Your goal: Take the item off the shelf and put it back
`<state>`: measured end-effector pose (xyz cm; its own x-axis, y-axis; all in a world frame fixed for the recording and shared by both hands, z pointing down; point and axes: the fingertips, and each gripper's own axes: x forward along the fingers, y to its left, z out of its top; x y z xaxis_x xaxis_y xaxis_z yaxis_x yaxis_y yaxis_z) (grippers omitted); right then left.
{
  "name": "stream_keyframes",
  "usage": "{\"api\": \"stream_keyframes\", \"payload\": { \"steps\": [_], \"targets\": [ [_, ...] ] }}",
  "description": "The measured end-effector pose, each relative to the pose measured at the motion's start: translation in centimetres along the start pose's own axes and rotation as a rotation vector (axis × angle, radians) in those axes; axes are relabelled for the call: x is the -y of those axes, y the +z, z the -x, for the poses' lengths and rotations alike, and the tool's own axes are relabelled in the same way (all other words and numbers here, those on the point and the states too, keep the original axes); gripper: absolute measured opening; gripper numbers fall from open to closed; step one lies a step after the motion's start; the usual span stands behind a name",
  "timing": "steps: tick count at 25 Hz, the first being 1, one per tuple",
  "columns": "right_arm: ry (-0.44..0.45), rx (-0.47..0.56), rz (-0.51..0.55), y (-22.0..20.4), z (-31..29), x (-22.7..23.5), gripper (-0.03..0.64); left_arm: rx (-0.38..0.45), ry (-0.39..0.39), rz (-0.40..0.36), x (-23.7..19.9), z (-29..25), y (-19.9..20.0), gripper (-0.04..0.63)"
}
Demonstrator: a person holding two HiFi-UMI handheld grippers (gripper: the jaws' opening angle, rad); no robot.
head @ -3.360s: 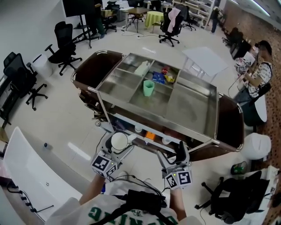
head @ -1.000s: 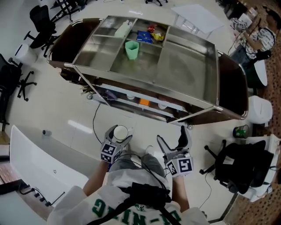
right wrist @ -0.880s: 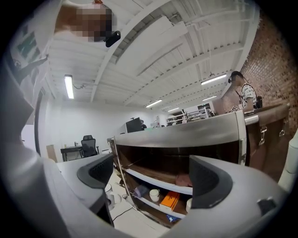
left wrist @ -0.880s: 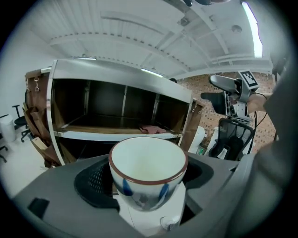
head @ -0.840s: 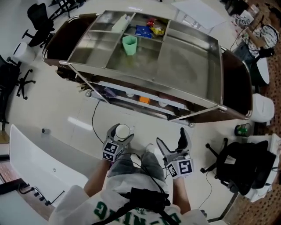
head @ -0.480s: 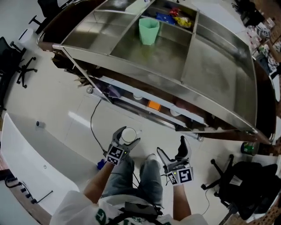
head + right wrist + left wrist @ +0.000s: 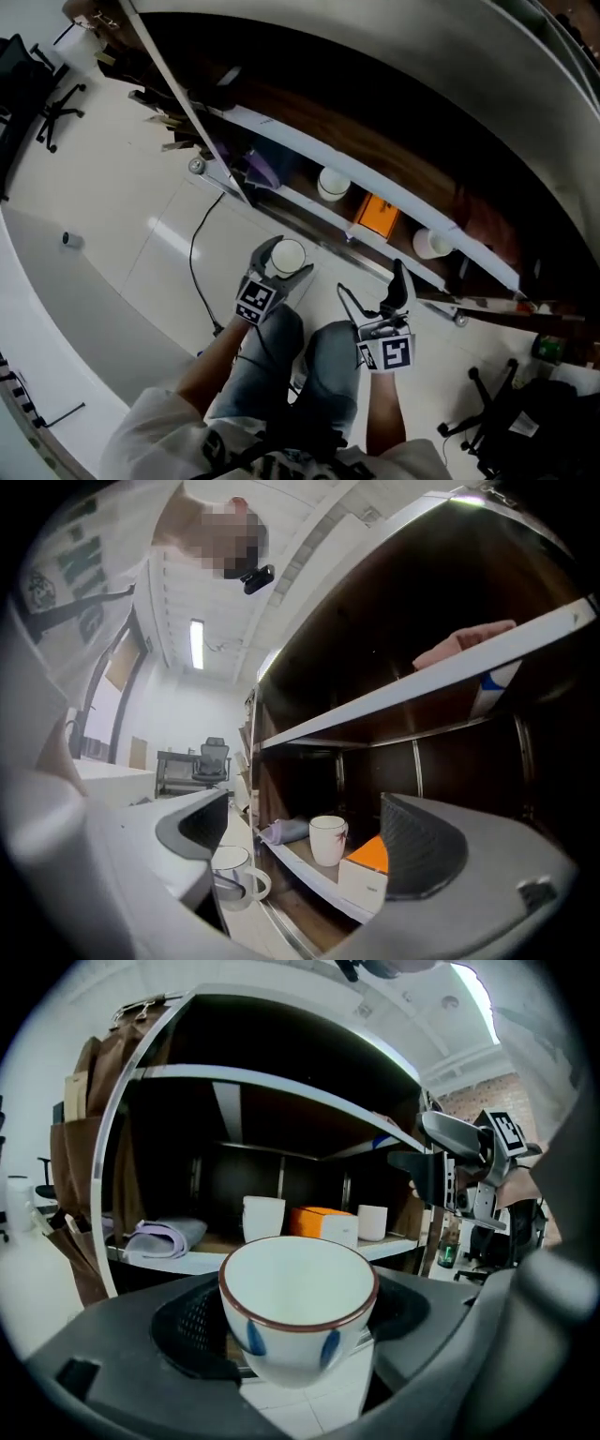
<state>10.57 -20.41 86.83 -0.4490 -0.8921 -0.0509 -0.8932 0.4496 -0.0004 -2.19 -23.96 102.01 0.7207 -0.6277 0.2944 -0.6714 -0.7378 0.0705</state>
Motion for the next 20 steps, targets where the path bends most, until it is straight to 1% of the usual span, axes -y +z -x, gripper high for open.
{"api": "stream_keyframes", "payload": {
  "steps": [2,7,10,14,18,20],
  "targets": [
    [0.008,0.027,0.027,-2.2,-0.8,0.1,0.520,0.015,0.002,-0.009,-1.3,-1.5,-2.4,0.388],
    [-0.015,0.077,0.021,-7.0,-1.0,0.7,0.520,0.024,-0.005,-0.031,-2.9,-4.3,-8.2,0.388],
    [-0.039,0.109,0.027,-9.2,-0.9,1.9,0.520,0.032,-0.012,-0.017,-3.3,-6.6,-10.9,0.388],
    [-0.045,0.146,0.043,-10.5,-1.3,2.5,0.520,0.018,-0.031,-0.032,-3.8,-9.6,-14.0,0.388],
    [-0.069,0.145,0.060,-11.2,0.1,2.7,0.520,0.008,0.013,-0.018,-5.9,-13.8,-17.1,0.388],
    [-0.087,0.136,0.061,-11.4,0.6,3.1,0.520,-0.001,0.023,-0.013,-7.1,-16.5,-17.7,0.388]
  ]
}}
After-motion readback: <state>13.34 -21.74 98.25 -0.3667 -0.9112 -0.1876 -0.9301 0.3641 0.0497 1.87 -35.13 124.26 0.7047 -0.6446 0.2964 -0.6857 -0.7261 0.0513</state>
